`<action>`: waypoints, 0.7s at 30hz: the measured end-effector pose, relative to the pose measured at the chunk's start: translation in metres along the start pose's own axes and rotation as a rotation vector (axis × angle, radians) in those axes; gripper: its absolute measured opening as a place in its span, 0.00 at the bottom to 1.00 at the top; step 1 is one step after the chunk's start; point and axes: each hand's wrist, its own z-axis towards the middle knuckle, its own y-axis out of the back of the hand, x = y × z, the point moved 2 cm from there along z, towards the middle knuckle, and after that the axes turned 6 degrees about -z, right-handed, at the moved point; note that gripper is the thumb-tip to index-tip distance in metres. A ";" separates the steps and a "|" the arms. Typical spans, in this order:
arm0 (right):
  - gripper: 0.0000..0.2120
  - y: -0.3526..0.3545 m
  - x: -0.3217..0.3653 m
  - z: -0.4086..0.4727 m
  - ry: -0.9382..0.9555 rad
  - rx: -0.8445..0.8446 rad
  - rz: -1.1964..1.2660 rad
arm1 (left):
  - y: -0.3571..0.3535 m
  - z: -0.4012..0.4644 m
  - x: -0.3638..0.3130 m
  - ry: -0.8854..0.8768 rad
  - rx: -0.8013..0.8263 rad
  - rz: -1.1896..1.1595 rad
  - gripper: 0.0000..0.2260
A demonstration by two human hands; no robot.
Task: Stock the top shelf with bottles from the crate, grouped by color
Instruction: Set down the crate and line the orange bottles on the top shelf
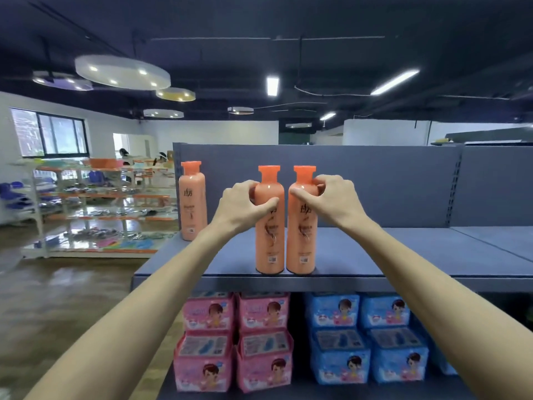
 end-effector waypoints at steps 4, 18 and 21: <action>0.23 -0.011 -0.006 -0.016 0.029 0.031 -0.045 | -0.004 0.003 0.001 0.002 0.055 0.068 0.23; 0.25 -0.052 -0.043 -0.073 0.016 0.332 0.075 | -0.050 -0.057 0.046 0.156 0.149 0.146 0.24; 0.24 -0.055 -0.044 -0.073 0.004 0.348 0.081 | -0.050 -0.060 0.045 0.162 0.144 0.135 0.23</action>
